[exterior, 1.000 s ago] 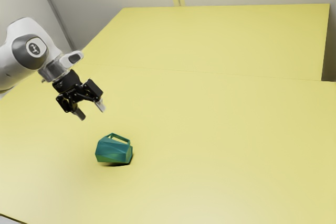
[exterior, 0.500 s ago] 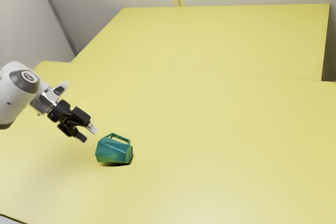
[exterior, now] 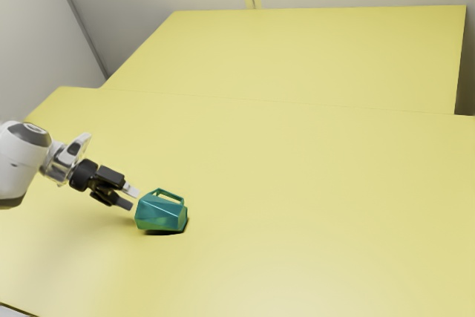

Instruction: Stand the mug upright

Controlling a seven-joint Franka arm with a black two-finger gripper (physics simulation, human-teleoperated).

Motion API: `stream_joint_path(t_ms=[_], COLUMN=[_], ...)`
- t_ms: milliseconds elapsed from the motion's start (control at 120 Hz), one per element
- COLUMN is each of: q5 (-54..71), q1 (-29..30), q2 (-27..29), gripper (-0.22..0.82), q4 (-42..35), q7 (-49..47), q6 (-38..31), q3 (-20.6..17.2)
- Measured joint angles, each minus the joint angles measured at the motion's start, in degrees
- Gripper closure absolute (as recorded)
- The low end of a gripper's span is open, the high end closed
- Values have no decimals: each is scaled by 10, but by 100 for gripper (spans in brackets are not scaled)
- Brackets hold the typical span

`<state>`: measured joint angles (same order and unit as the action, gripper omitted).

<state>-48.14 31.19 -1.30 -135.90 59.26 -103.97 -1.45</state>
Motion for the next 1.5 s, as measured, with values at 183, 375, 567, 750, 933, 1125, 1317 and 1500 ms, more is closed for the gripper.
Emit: stream_joint_path(t_ms=[183,375,567,750,933,1125,1317,1500], q5=[-24,-43,-60,-67,-71,-77,-78,-73], q1=[-12,-43,-29,-31,-31,-32,-31,-13], q2=[-11,-24,-29,-33,-32,-28,-14,14], gripper=[0,2,24,48,66,74,77,77], q4=[-7,-14,-22,-22,-23,-22,-21,-8], q7=[37,66,92,113,132,148,160,167], q6=[8,16,19,20,21,20,20,-1], q3=[-5,-7,-6,-6,-7,-7,-12,-44])
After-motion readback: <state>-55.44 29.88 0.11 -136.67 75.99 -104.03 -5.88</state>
